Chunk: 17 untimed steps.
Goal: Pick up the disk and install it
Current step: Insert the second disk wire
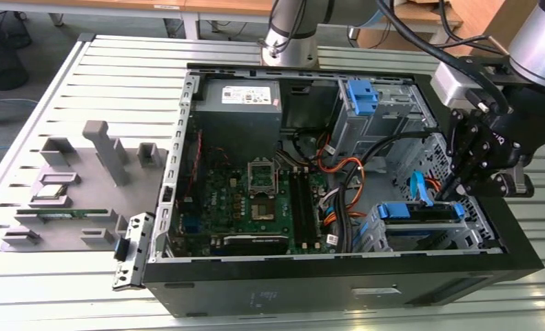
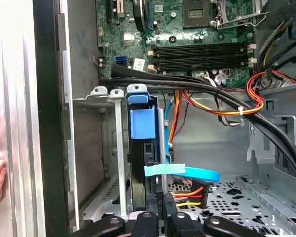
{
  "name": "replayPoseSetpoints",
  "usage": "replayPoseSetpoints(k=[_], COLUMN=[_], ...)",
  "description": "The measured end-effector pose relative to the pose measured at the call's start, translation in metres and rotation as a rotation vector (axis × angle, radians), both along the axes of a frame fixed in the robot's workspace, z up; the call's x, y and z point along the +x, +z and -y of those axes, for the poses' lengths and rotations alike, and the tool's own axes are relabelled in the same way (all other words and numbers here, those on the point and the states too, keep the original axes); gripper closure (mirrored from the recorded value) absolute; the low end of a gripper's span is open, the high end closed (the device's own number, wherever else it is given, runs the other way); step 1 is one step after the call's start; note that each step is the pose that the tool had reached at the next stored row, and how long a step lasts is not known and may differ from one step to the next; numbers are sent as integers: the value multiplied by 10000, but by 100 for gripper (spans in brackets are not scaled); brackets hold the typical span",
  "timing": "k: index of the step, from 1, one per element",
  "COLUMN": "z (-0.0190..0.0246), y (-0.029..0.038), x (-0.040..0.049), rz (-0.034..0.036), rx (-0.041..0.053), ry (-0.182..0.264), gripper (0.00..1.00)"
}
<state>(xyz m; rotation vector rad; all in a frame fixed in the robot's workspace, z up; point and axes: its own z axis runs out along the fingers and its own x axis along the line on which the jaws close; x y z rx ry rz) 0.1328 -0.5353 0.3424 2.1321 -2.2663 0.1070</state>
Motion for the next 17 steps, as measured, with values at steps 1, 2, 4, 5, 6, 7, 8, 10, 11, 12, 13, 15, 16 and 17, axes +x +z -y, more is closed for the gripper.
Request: replayPoseSetpoints(k=[1,2,4,5,6,7,8,10,11,12,13,15,16,17], z=[1,2,6,7,7,7,7,9,13,17,19,25,28,30], y=[-1,-3,-8,-8,-8,-8,-8,-9,-9,-9,-9,-9,-12,-14], x=[-3,-4,-7,-8,-8,-8,-8,-16,-22,-28,-34,-42,-46,-50], rz=[4,10,39,49,50,50,51,67,98,138,178,236,278,317], rx=[-1,1,2,-1,-1,0,-1,1,1,0,-1,-1,1,0], ry=[18,44,122,158,173,174,174,174,178,187,200,221,241,266], gripper=[84,84,84,84,84,84,84,84,84,84,84,84,84,84])
